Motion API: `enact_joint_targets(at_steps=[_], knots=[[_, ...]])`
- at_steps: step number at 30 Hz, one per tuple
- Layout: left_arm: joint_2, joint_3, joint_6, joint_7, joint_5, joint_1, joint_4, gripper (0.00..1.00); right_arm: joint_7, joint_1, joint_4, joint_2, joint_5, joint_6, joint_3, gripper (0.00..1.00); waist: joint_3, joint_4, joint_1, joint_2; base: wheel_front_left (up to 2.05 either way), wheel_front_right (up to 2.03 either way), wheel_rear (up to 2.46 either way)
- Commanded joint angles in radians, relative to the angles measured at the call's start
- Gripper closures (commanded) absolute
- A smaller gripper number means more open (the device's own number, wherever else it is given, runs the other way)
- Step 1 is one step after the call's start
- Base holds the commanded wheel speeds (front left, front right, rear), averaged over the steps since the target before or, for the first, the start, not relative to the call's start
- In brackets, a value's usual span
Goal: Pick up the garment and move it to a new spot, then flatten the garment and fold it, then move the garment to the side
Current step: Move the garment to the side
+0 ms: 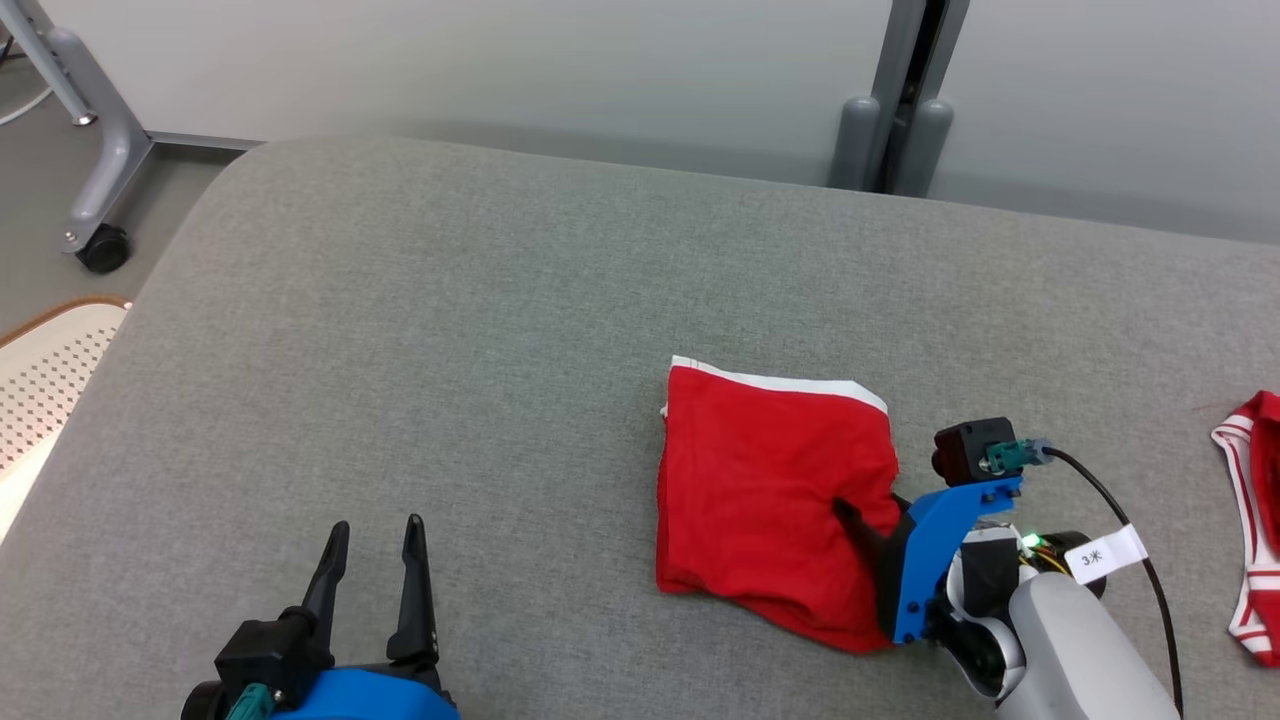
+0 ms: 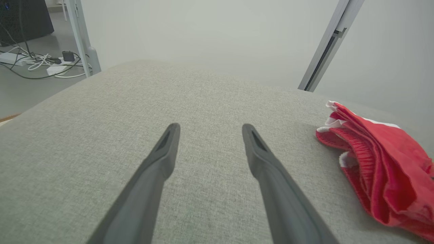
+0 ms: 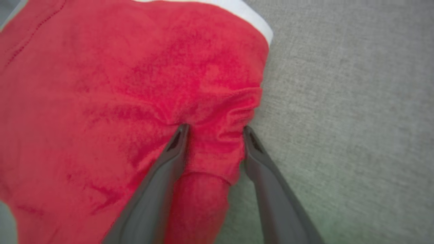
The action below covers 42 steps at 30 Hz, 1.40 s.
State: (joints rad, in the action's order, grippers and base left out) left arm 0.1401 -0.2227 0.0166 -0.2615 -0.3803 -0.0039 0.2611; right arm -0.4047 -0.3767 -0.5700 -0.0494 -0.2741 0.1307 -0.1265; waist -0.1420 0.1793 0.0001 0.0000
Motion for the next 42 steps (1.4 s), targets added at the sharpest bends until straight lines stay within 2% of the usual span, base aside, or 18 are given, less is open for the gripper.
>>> enact_joint_targets(at_steps=[1, 2, 3, 9, 18, 25, 30, 36, 42], knots=[[-0.004, 0.004, -0.008, -0.005, 0.013, -0.006, 0.000, 0.00, 0.018, -0.012, -0.010, -0.002, 0.003, 0.000, -0.009, 0.69, -0.003, -0.006, -0.0001, 0.0000, 0.00, 0.00, 0.00], [-0.005, 0.003, -0.010, -0.005, 0.018, -0.008, -0.002, 0.00, 0.036, -0.020, -0.006, -0.002, 0.003, 0.000, -0.014, 0.78, -0.005, -0.012, -0.0001, 0.0000, 0.00, 0.00, 0.00], [-0.006, 0.002, -0.014, -0.005, 0.021, -0.009, -0.005, 0.00, 0.050, -0.027, -0.004, -0.003, 0.008, 0.000, -0.018, 1.00, -0.008, -0.021, -0.0001, 0.0000, 0.00, 0.00, 0.00], [-0.006, -0.013, -0.026, -0.005, 0.048, -0.027, -0.018, 0.00, 0.103, -0.050, 0.037, -0.004, 0.048, 0.000, -0.055, 1.00, -0.030, -0.129, -0.0001, 0.0000, 0.00, 0.00, 0.00], [0.014, -0.027, -0.027, 0.002, 0.074, -0.068, -0.055, 0.00, 0.112, -0.021, 0.199, -0.011, 0.091, 0.000, -0.096, 1.00, -0.100, -0.418, -0.0001, 0.0000, 0.00, 0.00, 0.00], [0.067, -0.020, -0.016, 0.049, 0.096, -0.106, -0.149, 0.00, 0.111, 0.027, 0.332, -0.017, 0.085, 0.000, -0.072, 1.00, -0.167, -0.580, -0.0001, 0.0000, 0.00, 0.00, 0.00], [0.092, -0.032, -0.014, 0.096, 0.110, -0.114, -0.210, 0.00, 0.125, 0.048, 0.361, -0.011, 0.099, 0.000, -0.039, 1.00, -0.192, -0.626, -0.0001, 0.0000, 0.00, 0.00, 0.00], [0.103, -0.040, -0.010, 0.128, 0.110, -0.107, -0.250, 0.00, 0.123, 0.004, 0.355, -0.007, 0.105, 0.000, -0.029, 1.00, -0.198, -0.623, -0.0001, 0.0000, 0.00, 0.00, 0.00], [0.097, -0.048, -0.002, 0.134, 0.108, -0.104, -0.262, 0.00, 0.073, -0.097, 0.331, -0.108, 0.150, 0.000, -0.035, 1.00, -0.192, -0.569, -0.0001, 0.0000, 0.00, 0.00, 0.00]])
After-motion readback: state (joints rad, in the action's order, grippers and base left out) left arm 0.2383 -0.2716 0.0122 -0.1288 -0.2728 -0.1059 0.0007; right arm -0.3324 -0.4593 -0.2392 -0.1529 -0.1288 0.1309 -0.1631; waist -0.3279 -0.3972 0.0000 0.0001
